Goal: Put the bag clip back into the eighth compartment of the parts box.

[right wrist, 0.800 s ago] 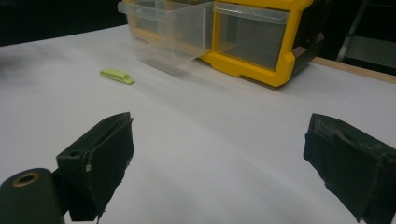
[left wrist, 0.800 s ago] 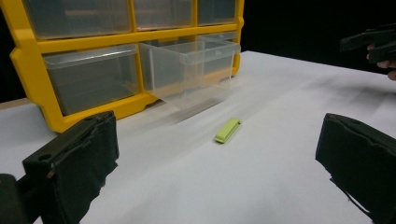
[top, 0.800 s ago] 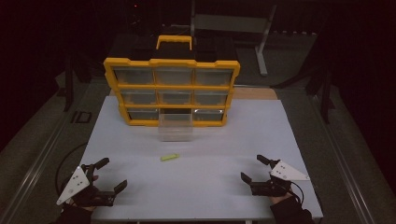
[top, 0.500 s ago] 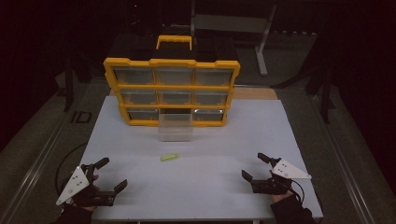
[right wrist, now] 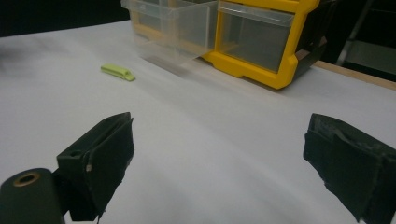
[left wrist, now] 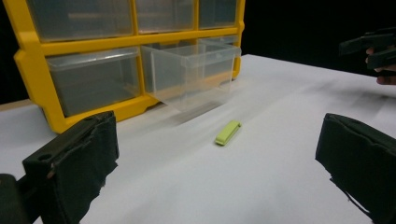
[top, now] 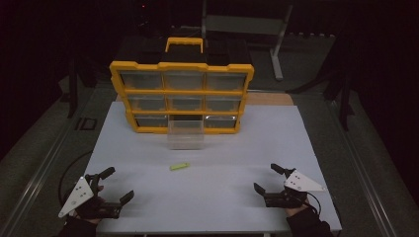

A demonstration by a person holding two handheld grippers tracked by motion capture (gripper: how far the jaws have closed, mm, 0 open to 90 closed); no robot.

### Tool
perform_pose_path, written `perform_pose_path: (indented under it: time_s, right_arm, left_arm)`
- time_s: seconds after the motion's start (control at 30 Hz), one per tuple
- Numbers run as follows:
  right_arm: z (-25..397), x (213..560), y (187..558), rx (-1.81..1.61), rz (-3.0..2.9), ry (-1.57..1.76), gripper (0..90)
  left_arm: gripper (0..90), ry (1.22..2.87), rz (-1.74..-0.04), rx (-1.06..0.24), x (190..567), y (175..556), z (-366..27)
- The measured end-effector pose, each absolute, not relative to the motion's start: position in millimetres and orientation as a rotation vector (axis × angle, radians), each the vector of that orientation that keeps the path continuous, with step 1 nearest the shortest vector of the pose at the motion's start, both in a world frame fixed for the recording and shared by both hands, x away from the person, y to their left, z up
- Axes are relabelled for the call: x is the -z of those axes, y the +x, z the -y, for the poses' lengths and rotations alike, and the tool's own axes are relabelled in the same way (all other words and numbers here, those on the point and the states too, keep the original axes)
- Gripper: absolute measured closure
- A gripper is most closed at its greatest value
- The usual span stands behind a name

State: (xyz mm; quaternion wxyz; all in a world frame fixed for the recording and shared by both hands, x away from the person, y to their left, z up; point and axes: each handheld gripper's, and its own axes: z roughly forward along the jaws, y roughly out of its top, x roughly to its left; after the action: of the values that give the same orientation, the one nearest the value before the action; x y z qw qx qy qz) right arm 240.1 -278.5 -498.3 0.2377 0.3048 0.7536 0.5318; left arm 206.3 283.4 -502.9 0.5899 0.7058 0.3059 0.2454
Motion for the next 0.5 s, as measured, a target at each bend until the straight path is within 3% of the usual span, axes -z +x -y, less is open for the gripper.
perform_pose_path:
  time_s: [0.5]
  right_arm:
    - [278.5, 497.0, 239.6, -1.48, -2.052, 0.846, 8.5]
  left_arm:
    - [0.3, 1.618, -0.707, -0.546, 493.5, 207.2, -282.8]
